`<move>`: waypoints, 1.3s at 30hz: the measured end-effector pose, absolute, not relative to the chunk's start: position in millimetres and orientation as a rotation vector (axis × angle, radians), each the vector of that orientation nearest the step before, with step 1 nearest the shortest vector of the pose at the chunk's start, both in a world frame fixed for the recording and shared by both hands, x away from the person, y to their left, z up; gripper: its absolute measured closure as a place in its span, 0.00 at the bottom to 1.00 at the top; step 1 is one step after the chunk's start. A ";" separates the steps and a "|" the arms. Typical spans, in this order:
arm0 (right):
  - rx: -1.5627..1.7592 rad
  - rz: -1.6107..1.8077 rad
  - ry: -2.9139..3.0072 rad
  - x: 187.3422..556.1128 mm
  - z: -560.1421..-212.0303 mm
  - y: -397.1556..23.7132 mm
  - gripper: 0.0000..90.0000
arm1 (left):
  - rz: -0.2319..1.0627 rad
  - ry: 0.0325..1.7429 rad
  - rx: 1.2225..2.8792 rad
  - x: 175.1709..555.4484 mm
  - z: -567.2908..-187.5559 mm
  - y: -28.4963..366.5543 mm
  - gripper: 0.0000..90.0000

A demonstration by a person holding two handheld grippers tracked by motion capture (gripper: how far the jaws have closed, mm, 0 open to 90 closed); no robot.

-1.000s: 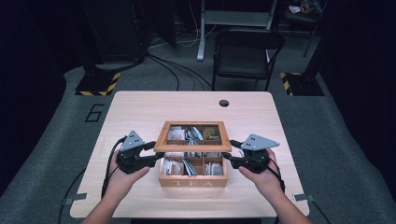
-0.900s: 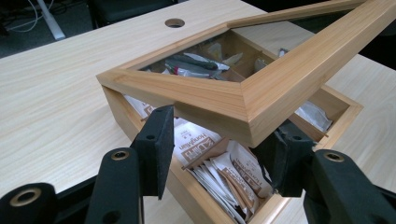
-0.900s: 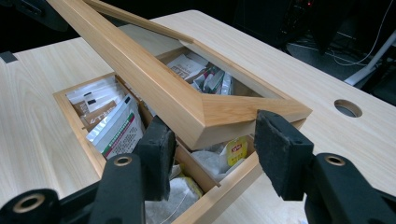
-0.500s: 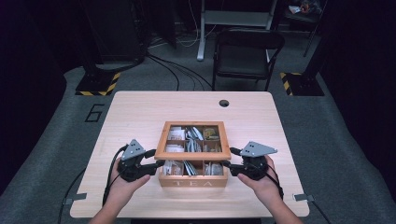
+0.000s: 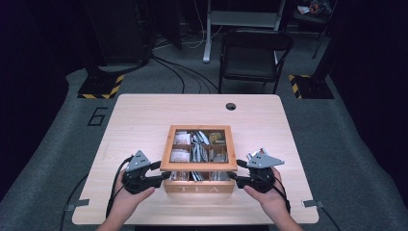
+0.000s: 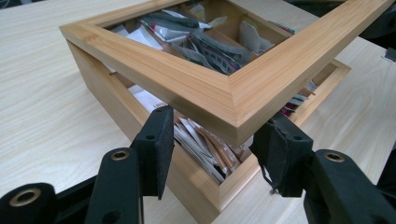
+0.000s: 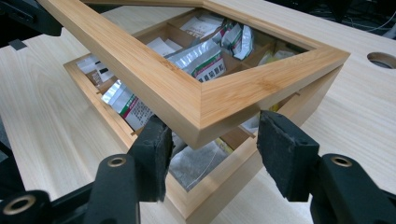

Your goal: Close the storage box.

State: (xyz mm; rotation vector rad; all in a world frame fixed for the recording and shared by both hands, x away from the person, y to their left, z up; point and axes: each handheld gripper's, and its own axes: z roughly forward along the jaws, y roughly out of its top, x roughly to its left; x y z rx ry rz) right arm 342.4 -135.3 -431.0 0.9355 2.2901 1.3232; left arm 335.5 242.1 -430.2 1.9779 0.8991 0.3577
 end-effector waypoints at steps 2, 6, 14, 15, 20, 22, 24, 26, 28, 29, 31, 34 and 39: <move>0.938 1.323 2.292 341.7 -433.9 -135.2 0.50 | 0.356 0.896 1.985 335.2 -431.9 241.6 0.54; 0.957 1.326 2.299 340.2 -439.3 -135.0 0.51 | 0.353 0.894 1.998 333.8 -435.4 241.2 0.54; 0.981 1.332 2.316 336.8 -445.6 -134.3 0.51 | 0.342 0.885 2.011 331.7 -442.0 241.2 0.54; 0.972 1.332 2.321 336.8 -446.3 -134.4 0.51 | 0.344 0.885 2.012 331.4 -442.5 241.3 0.53; 0.975 1.320 2.331 335.8 -448.9 -133.5 0.50 | 0.336 0.891 2.009 328.7 -445.6 241.9 0.53; 0.975 1.314 2.336 334.9 -450.2 -133.5 0.50 | 0.332 0.887 2.017 327.9 -446.4 242.9 0.53; 0.977 1.306 2.340 334.3 -451.1 -133.0 0.50 | 0.333 0.887 2.020 327.3 -447.4 243.4 0.53; 0.971 1.282 2.346 332.5 -452.0 -132.5 0.50 | 0.319 0.890 2.033 326.7 -447.9 243.8 0.53; 0.965 1.259 2.349 330.1 -452.7 -132.1 0.50 | 0.317 0.889 2.046 326.2 -448.9 243.6 0.53; 0.965 1.265 2.350 329.8 -453.3 -132.6 0.50 | 0.323 0.892 2.046 326.0 -449.6 242.9 0.53; 0.978 1.278 2.351 329.8 -453.9 -134.3 0.50 | 0.316 0.897 2.045 325.2 -450.1 242.4 0.53; 0.967 1.277 2.351 329.8 -454.8 -133.9 0.50 | 0.311 0.903 2.042 324.6 -450.9 242.4 0.53; 0.965 1.272 2.363 328.7 -455.4 -134.2 0.49 | 0.298 0.906 2.055 321.2 -451.7 242.3 0.52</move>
